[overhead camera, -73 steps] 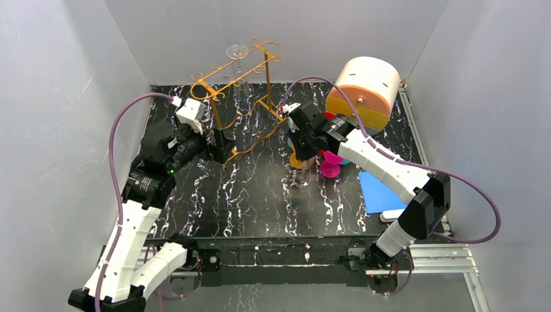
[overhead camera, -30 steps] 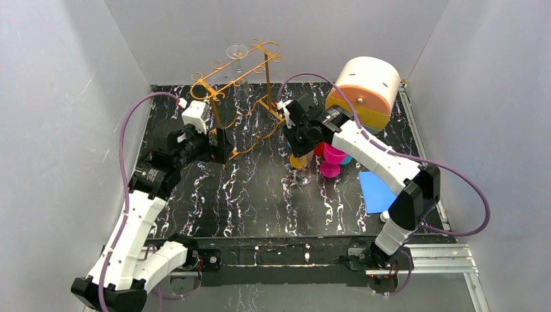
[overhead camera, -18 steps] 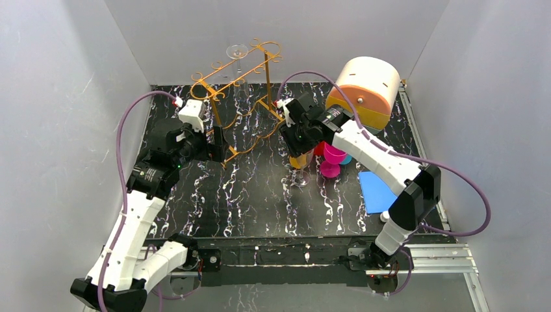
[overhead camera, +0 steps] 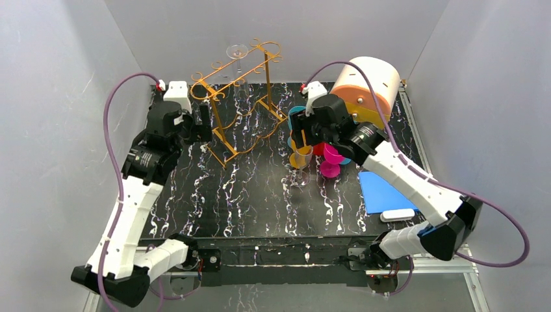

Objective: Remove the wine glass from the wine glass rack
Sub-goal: Adjust the wine rack at the center of the board.

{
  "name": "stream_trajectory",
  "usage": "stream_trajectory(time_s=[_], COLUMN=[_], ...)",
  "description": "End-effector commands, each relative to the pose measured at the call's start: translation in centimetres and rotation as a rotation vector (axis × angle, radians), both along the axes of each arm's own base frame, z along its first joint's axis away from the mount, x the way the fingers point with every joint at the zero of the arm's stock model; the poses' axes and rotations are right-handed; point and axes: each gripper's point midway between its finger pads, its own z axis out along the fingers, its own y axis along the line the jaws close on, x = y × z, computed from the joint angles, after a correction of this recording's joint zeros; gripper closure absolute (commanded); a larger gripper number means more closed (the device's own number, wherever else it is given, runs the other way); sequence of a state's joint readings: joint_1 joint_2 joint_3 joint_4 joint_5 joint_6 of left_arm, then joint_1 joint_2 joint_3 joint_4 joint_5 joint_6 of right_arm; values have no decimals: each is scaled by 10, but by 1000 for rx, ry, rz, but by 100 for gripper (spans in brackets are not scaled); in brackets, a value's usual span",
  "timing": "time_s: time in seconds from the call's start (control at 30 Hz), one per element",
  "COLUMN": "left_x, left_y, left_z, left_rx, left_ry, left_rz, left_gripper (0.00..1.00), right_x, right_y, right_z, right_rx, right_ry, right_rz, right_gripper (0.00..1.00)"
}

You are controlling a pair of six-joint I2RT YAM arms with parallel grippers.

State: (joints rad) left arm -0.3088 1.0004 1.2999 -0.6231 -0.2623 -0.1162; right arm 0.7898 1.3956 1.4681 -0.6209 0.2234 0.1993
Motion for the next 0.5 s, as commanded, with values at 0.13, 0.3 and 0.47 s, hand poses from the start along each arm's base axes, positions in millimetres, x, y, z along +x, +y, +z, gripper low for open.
stream_trajectory(time_s=[0.13, 0.3, 0.47], left_x=[19, 35, 70], left_y=[61, 93, 101], left_z=[33, 37, 33], left_rx=[-24, -43, -161], left_ry=[-44, -42, -11], left_rz=[266, 375, 357], left_gripper=[2, 2, 2], right_x=[24, 28, 23], right_y=[-13, -39, -54], right_z=[80, 85, 90], right_rx=[184, 156, 210], right_ry=[-315, -385, -435], right_rz=[-115, -213, -272], right_gripper=[22, 21, 20])
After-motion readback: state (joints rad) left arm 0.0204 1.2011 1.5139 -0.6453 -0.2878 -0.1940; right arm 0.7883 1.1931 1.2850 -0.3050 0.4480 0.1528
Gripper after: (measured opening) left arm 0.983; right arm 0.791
